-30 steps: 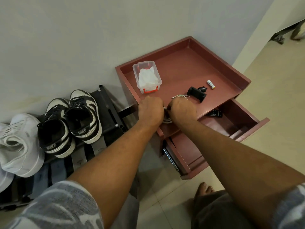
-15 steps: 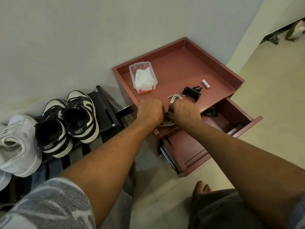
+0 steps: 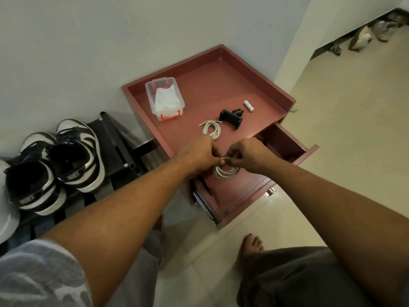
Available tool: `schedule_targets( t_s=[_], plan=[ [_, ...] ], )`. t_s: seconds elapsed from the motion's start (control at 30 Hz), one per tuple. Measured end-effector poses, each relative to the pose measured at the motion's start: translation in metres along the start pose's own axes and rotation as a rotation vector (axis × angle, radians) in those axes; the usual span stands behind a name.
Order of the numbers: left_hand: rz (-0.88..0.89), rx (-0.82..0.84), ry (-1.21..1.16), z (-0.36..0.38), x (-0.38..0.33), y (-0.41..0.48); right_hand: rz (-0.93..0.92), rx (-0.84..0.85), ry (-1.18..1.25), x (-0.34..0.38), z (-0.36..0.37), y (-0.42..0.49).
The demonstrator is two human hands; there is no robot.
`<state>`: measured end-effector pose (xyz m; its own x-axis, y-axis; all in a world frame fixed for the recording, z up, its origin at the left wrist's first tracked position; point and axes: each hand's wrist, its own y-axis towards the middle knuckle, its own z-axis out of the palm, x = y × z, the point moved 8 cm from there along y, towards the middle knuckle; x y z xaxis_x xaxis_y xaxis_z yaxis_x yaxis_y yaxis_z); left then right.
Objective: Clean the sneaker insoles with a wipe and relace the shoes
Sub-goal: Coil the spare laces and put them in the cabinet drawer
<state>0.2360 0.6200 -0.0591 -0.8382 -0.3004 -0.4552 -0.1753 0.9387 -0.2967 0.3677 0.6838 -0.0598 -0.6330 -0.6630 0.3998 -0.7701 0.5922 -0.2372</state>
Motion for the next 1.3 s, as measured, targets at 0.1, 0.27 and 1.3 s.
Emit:
schedule_targets(
  t_s=[0.1, 0.27, 1.3],
  plan=[
    [0.034, 0.042, 0.075, 0.007, -0.006, 0.002, -0.016, 0.058, -0.028, -0.011, 0.019, 0.001],
    [0.037, -0.052, 0.009, -0.001, 0.002, 0.009, 0.01, 0.118, -0.15, -0.022, 0.048, 0.009],
    [0.038, -0.186, 0.086, -0.005, 0.028, 0.017, 0.178, 0.187, -0.422, -0.028, 0.114, 0.039]
  ],
)
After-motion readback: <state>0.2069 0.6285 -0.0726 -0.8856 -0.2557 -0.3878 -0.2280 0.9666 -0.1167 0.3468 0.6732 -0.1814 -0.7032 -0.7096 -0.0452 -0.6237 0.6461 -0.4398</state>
